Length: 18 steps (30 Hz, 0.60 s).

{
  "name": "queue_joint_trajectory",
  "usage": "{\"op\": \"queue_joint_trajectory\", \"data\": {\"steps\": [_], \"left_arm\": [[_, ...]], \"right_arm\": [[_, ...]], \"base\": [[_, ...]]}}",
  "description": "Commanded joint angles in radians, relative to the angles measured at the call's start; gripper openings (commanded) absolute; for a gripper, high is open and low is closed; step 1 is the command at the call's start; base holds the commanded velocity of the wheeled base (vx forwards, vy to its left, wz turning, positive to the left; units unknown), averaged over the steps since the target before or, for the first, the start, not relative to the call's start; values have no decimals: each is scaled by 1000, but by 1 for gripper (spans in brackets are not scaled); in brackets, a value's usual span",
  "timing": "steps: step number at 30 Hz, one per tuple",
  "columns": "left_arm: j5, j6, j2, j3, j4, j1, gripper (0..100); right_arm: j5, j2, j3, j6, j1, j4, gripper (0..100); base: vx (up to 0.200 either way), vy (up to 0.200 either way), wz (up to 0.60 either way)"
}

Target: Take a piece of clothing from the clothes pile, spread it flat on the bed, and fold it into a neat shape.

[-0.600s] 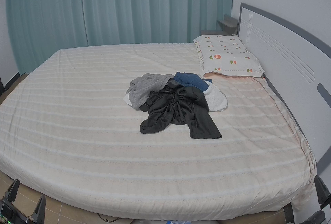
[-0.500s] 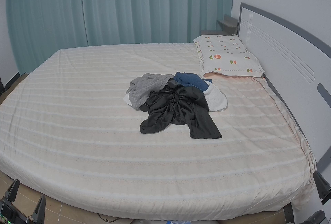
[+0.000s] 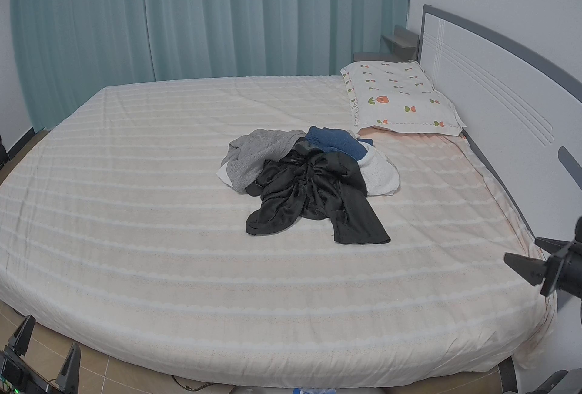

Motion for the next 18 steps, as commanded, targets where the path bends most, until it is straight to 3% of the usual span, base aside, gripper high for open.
{"op": "queue_joint_trajectory", "data": {"steps": [1,8,14,18], "left_arm": [[0,0,-18,18,1,0,100],[1,0,-18,18,-1,0,100],[0,0,-18,18,-1,0,100],[1,0,-18,18,-1,0,100]], "right_arm": [[23,798,-311,124,62,-154,100],[-15,1100,-621,267,108,-142,100],[-127,1327,-849,302,147,-139,100],[-166,1425,-969,316,168,-134,100]], "base": [[0,0,0],[0,0,0],[0,0,0],[0,0,0]]}}
